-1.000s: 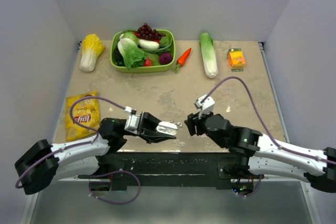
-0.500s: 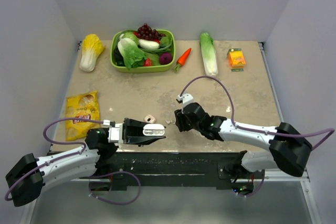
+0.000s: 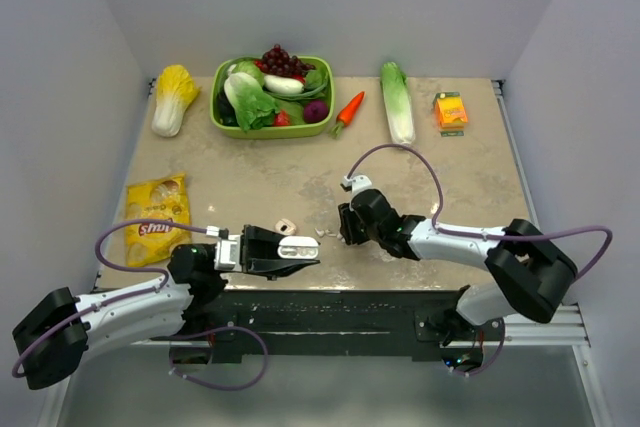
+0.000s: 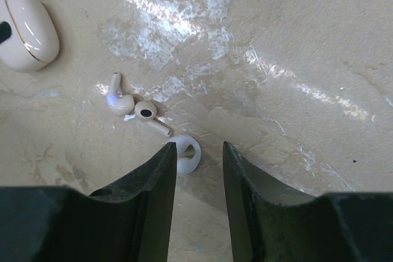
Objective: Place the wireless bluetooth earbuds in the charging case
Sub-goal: Pick up the earbud from the center of the board.
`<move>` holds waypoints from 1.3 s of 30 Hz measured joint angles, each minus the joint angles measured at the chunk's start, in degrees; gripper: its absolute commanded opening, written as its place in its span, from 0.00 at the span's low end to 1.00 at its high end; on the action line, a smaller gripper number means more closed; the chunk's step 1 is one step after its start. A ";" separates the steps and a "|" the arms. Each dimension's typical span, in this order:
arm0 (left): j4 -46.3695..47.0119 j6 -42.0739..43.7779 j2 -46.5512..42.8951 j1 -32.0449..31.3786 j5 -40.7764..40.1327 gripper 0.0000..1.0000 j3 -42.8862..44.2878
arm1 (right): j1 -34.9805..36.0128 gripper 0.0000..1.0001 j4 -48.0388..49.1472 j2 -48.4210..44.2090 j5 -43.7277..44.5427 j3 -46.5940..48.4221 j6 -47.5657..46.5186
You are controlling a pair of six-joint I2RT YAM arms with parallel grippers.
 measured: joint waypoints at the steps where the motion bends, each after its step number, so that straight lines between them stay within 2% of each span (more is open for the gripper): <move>1: -0.02 0.00 0.02 -0.02 -0.11 0.00 0.00 | 0.02 0.36 0.20 0.87 -0.24 0.00 0.00; 28: -0.02 0.11 0.07 -1.88 -0.42 0.00 -0.09 | 0.02 0.36 4.20 5.27 -3.98 0.63 0.02; 34: -0.02 0.13 0.11 -1.90 -0.57 0.00 -0.31 | 0.02 0.33 4.26 5.84 -5.70 0.63 0.22; 37: -0.02 0.11 0.13 -1.90 -0.59 0.00 -0.33 | 0.02 0.27 4.31 5.88 -6.25 0.59 0.50; 39: -0.02 0.11 0.26 -1.99 -0.61 0.00 -0.33 | 0.02 0.20 4.37 5.86 -6.75 0.52 0.66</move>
